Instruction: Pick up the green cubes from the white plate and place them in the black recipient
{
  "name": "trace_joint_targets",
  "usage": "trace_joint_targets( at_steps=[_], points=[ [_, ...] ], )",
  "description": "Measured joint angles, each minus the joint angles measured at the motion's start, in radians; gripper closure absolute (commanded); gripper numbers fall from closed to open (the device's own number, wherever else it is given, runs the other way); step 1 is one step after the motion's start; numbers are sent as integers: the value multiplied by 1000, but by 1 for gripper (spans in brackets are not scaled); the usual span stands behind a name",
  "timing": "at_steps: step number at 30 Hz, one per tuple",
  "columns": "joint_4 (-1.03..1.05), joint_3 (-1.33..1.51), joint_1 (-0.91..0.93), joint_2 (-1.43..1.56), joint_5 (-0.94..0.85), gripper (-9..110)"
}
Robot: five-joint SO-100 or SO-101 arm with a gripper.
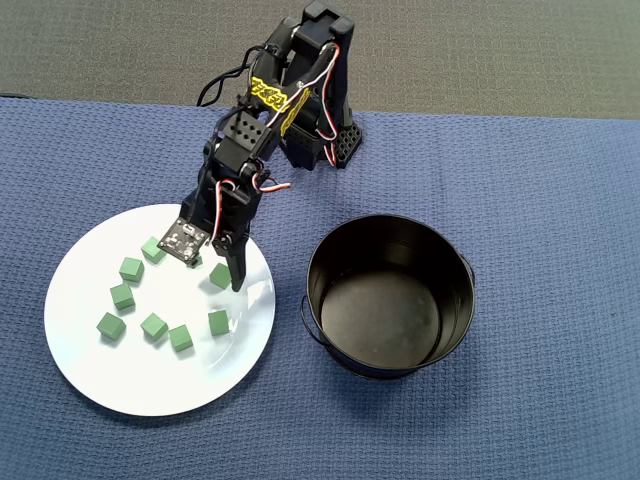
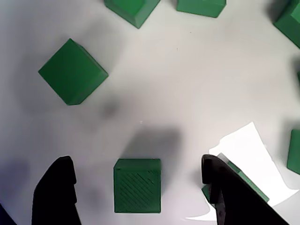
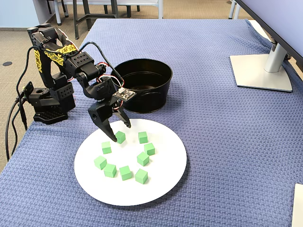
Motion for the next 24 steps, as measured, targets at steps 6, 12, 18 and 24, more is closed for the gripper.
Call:
trace_joint_targets(
  at_steps=[6, 12, 18, 24],
  points=[
    [-58, 17, -15, -34, 2, 74],
    [-89, 57, -34, -34, 23, 74],
    [-107, 110, -48, -34, 41, 76],
    [-158, 147, -61, -31, 69, 101]
  ],
)
